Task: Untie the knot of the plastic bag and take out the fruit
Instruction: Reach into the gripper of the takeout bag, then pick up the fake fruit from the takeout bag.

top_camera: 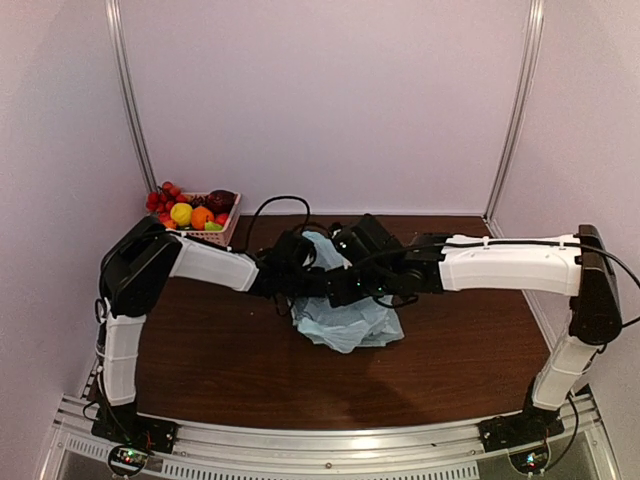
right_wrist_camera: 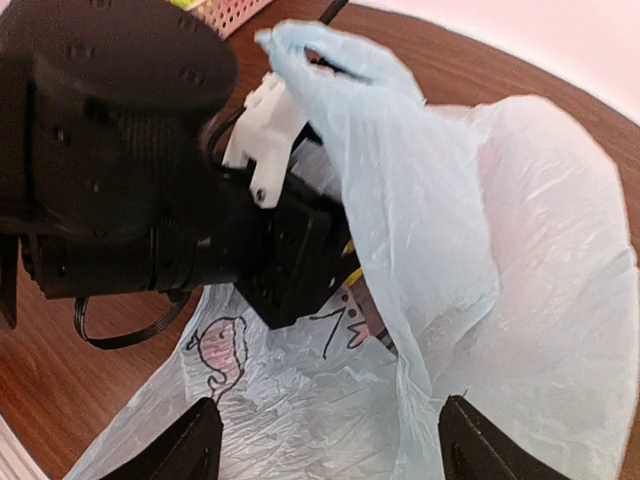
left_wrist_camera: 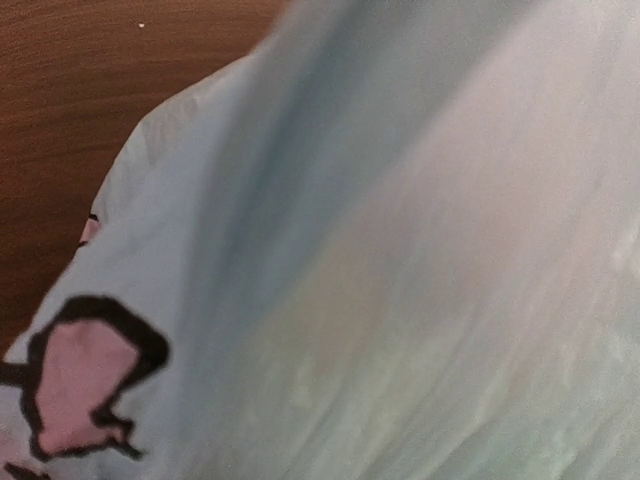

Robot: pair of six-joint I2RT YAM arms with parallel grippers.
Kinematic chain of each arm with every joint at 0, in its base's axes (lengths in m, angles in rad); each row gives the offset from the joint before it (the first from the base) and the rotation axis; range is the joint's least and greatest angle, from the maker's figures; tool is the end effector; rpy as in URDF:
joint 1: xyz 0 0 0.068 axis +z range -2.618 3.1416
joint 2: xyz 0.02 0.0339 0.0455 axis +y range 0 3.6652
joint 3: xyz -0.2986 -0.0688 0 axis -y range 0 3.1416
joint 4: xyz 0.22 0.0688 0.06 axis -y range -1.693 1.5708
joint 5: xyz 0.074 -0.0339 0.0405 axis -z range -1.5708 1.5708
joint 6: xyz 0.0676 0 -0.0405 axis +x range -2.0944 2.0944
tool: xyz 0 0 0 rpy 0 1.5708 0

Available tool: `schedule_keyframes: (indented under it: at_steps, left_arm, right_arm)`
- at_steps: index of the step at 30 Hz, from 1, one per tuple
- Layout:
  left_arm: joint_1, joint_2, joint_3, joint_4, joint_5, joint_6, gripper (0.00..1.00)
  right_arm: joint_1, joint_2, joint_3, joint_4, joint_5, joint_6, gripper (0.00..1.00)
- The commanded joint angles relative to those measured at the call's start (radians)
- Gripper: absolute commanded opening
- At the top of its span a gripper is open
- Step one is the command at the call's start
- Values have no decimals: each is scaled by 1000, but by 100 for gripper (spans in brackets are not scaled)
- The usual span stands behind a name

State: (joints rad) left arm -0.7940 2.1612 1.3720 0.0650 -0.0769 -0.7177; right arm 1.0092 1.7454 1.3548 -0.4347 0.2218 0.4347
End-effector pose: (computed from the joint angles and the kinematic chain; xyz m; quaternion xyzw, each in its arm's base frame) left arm 0.3470 -0.3456 0.1540 0.0190 0.9110 -0.2560 0.3227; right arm 0.2219 0.3248 0.2765 -0.2236 0.8991 0.1618 0.3398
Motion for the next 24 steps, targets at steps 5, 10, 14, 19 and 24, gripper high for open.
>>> schedule_keyframes:
  at_steps: [5,10,14,19,24]
  left_arm:
    - [-8,-260,-208,125,104,23,33]
    - [-28,-377,-348,162,172,-6,33]
    - [-48,-460,-437,167,184,-15,32]
    - [-77,-529,-499,182,217,10,32]
    - [-99,-554,-516,165,232,71,32]
  right_arm:
    - [-19,-139,-5,3,57,8,78]
    - [-34,-156,-17,7,74,3,78]
    - [-44,-155,-42,10,90,-2,83]
    - [-44,-181,-80,36,101,-30,96]
    - [-50,-208,-107,91,-58,-154,99]
